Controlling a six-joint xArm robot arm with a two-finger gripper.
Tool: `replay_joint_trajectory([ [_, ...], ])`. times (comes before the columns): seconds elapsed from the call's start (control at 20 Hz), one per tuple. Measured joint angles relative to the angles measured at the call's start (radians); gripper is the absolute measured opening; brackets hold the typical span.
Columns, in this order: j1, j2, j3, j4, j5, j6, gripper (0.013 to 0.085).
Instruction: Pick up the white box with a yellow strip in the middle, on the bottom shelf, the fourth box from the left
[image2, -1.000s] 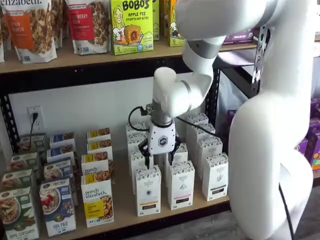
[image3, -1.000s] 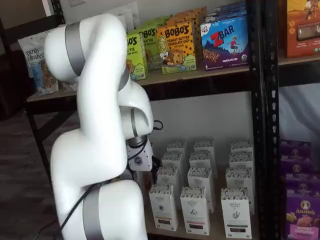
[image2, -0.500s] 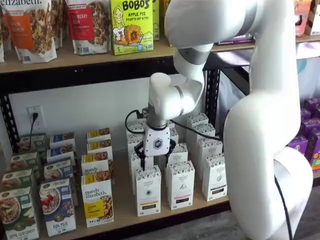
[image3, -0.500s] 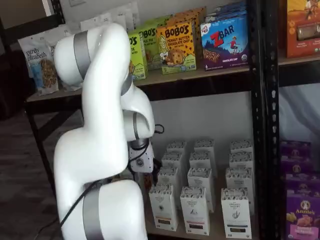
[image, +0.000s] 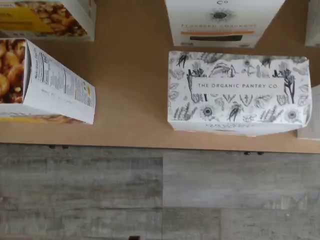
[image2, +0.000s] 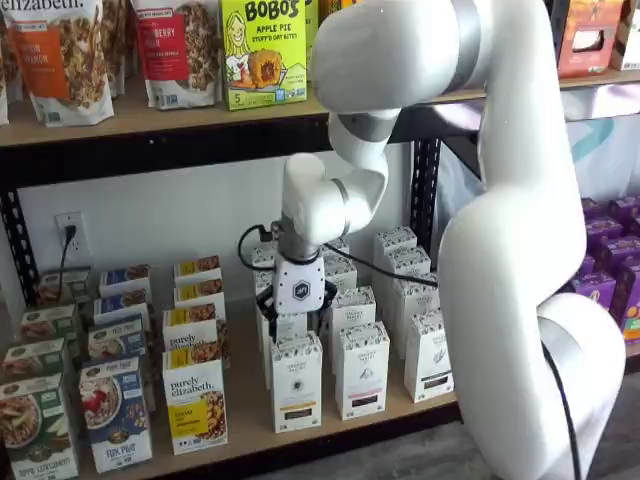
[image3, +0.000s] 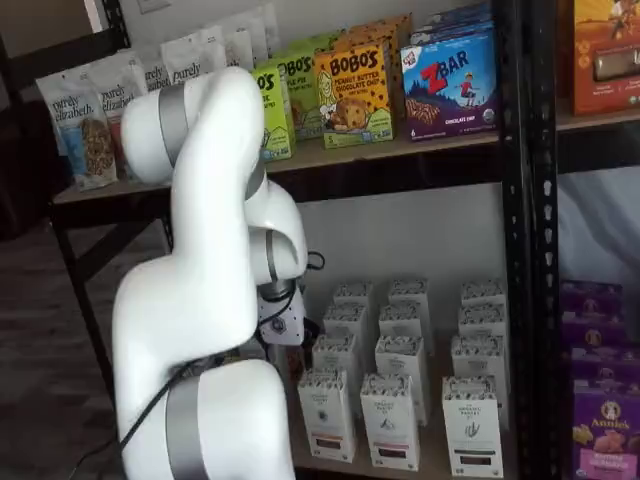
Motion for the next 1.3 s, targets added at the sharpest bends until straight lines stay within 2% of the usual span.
replay_joint_trajectory([
  [0.25,-0.01,0.047,-0.057,-0.014,0.011,0.004,0.085],
  [0.5,-0.028,0.105,-0.117,-0.047,0.009,0.015,0.085],
  [1.3,-0.052,0.251,-0.254,-0.011,0.022,-0.04,0.085],
])
